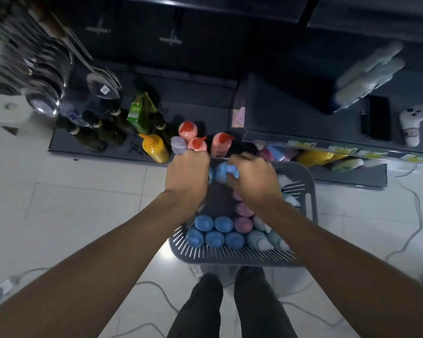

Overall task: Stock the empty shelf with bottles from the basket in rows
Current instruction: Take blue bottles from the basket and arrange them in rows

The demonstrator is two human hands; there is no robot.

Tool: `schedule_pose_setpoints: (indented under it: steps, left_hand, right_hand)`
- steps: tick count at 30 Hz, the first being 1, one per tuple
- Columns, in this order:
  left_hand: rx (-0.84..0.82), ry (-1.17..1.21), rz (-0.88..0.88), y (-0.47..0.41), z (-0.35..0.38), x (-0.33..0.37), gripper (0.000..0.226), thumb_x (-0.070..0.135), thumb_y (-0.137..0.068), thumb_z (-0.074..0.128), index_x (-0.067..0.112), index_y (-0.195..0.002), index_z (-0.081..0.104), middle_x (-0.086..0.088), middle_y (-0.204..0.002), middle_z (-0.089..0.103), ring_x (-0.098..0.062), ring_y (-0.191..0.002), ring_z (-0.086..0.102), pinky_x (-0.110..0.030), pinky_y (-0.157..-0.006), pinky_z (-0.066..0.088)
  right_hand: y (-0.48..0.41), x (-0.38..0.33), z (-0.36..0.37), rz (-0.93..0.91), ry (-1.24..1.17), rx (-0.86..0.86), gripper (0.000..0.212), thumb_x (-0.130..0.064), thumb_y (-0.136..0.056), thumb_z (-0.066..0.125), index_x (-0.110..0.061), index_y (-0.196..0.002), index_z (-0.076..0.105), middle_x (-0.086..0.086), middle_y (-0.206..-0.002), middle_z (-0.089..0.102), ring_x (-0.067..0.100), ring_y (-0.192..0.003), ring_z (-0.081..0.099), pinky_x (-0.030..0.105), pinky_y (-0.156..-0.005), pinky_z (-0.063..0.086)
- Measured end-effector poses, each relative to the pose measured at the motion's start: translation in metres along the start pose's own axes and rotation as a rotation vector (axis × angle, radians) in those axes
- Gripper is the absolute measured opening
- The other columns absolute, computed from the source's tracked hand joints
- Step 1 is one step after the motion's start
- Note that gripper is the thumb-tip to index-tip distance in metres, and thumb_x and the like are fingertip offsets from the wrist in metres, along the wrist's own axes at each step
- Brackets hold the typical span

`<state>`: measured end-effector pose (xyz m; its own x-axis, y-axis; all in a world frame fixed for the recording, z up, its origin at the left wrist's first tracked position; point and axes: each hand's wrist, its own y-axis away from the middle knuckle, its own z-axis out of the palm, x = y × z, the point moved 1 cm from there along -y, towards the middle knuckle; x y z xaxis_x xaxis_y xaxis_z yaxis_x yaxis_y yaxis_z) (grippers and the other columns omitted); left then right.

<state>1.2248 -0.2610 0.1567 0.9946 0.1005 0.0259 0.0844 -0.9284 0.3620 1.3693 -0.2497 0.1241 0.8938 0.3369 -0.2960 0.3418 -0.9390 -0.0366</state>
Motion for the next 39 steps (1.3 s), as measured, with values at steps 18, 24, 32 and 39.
schedule_pose_setpoints:
  steps: [18, 24, 32, 39]
  left_hand:
    - [0.279, 0.015, 0.226, 0.073, -0.194, 0.040, 0.020, 0.008, -0.085, 0.071, 0.011, -0.105, 0.070, -0.015, -0.101, 0.066, -0.038, -0.094, 0.065, -0.038, -0.064, 0.043]
    - [0.332, 0.035, 0.311, 0.092, -0.241, 0.068, 0.012, 0.010, -0.081, 0.073, 0.010, -0.090, 0.066, -0.010, -0.086, 0.058, -0.031, -0.075, 0.051, -0.037, -0.062, 0.043]
    - [0.418, 0.067, 0.388, 0.107, -0.293, 0.117, 0.029, 0.012, -0.078, 0.073, 0.010, -0.067, 0.046, -0.006, -0.069, 0.043, -0.034, -0.069, 0.051, -0.036, -0.055, 0.041]
    - [0.431, 0.029, 0.445, 0.109, -0.321, 0.180, 0.019, 0.019, -0.075, 0.075, 0.012, -0.092, 0.070, -0.007, -0.084, 0.064, -0.032, -0.075, 0.062, -0.037, -0.061, 0.053]
  right_hand:
    - [0.018, -0.007, -0.223, 0.054, 0.021, 0.053, 0.014, -0.020, -0.072, 0.068, -0.019, -0.087, 0.069, 0.005, -0.086, 0.072, 0.032, -0.082, 0.065, 0.037, -0.069, 0.052]
    - [0.031, -0.004, -0.295, 0.055, 0.011, 0.112, 0.015, -0.019, -0.075, 0.070, -0.015, -0.089, 0.071, 0.001, -0.086, 0.071, 0.024, -0.083, 0.062, 0.031, -0.068, 0.045]
    - [0.051, 0.026, -0.370, 0.125, -0.026, 0.189, 0.016, -0.022, -0.071, 0.075, -0.019, -0.087, 0.074, -0.011, -0.079, 0.063, 0.015, -0.082, 0.059, 0.033, -0.076, 0.053]
    - [0.057, 0.084, -0.423, 0.114, -0.032, 0.299, 0.013, -0.017, -0.065, 0.079, -0.015, -0.077, 0.073, -0.008, -0.074, 0.067, 0.019, -0.076, 0.064, 0.033, -0.071, 0.054]
